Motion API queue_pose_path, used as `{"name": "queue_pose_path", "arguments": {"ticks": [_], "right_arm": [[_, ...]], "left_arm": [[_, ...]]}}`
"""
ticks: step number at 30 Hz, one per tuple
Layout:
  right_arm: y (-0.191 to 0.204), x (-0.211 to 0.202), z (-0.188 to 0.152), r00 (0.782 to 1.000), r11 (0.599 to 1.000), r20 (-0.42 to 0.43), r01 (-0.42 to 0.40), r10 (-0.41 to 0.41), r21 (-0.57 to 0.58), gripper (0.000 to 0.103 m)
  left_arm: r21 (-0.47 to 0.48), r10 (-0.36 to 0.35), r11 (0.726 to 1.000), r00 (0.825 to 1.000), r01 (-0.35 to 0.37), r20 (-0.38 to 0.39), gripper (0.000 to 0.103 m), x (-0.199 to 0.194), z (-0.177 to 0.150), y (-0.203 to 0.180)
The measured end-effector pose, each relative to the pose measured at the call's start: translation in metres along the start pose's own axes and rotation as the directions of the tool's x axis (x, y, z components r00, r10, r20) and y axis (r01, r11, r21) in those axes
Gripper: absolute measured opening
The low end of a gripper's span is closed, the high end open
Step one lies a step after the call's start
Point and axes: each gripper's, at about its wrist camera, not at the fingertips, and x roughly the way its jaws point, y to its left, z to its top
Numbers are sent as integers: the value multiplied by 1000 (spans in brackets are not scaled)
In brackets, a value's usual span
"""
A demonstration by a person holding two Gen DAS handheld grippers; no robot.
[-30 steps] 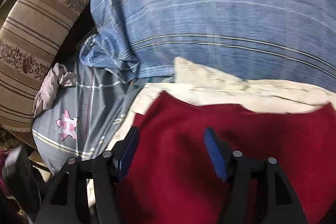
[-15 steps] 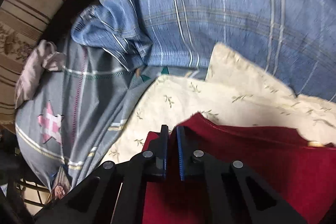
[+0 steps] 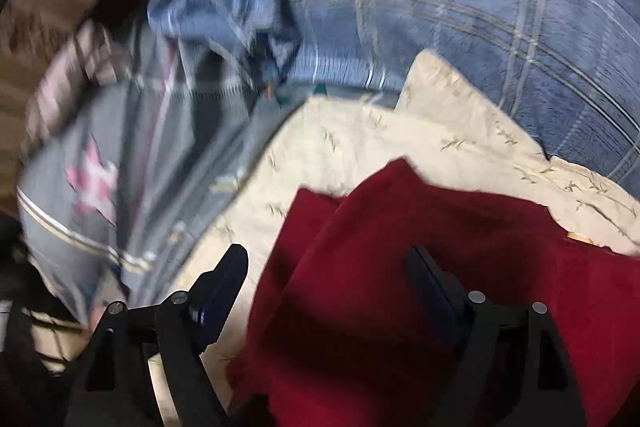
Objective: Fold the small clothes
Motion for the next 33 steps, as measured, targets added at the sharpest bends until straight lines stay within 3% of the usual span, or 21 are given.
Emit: {"name": "queue_pose_path", "arguments": {"ticks": [1, 3, 4, 5, 7, 8, 12, 14, 15, 16, 18, 21, 23, 28, 30, 31, 32, 33], "right_arm": [[5, 8, -1, 999, 999, -1, 33, -33, -23, 86], [11, 16, -5, 994, 991, 34, 107, -104, -79, 75], [10, 15, -7, 991, 987, 47, 129, -125, -93, 57], [6, 10, -8, 991, 988, 57, 124, -119, -95, 44], [-12, -7, -8, 997, 998, 75, 35, -32, -52, 26], [-23, -18, -9, 996, 1000, 93, -4, 5, -18, 21], [-54, -48, -16, 986, 996, 151, -83, 76, 44, 18], [-61, -47, -16, 983, 992, 155, -107, 95, 72, 18], [-66, -45, -18, 982, 989, 156, -117, 102, 88, 18], [-68, -45, -19, 982, 987, 154, -125, 108, 99, 18], [-71, -44, -22, 979, 980, 147, -159, 141, 117, 18], [-72, -49, -21, 976, 972, 143, -185, 164, 146, 30], [-73, -50, -19, 974, 962, 133, -206, 184, 179, 69], [-50, -44, -12, 977, 970, 95, -203, 192, 135, 81], [-37, -28, -9, 988, 984, 41, -150, 146, 97, 80], [-35, -22, -10, 991, 988, 25, -130, 129, 84, 71], [-33, -16, -12, 995, 993, 15, -99, 98, 72, 47], [-35, -15, -15, 998, 996, 22, -65, 64, 66, 40]], "left_arm": [[0, 0, 1000, 1000, 0, 0, 86, 1, 0, 0], [-2, -14, 1000, 1000, 14, -4, 86, 2, 0, -1], [-5, -28, 1000, 1000, 28, -9, 86, 3, 0, -1], [-7, -44, 999, 999, 44, -13, 87, 3, 1, -2], [-11, -83, 997, 996, 83, -19, 87, 5, 2, -4], [-13, -97, 995, 995, 97, -24, 87, 7, 4, -6], [-40, -137, 990, 990, 135, -46, 84, 17, 9, -5], [-31, -179, 984, 983, 178, -36, 66, 17, 10, -7], [-19, -205, 979, 978, 204, -42, 41, 16, 10, -9], [3, -233, 972, 971, 233, -50, 28, 15, 9, -13], [60, -215, 975, 976, 216, -19, 26, 10, 5, -21], [73, -252, 965, 968, 251, 2, 22, 4, 5, -21], [81, -269, 960, 963, 267, 15, 21, 0, 4, -21], [116, -289, 952, 957, 284, 25, 20, -4, 1, -25], [132, -287, 950, 957, 282, 26, 20, -8, -2, -27], [138, -278, 952, 960, 273, 19, 20, -8, -3, -26], [139, -263, 956, 965, 258, 14, 21, -7, -5, -24], [137, -254, 959, 967, 250, 13, 28, -10, -6, -24]]}}
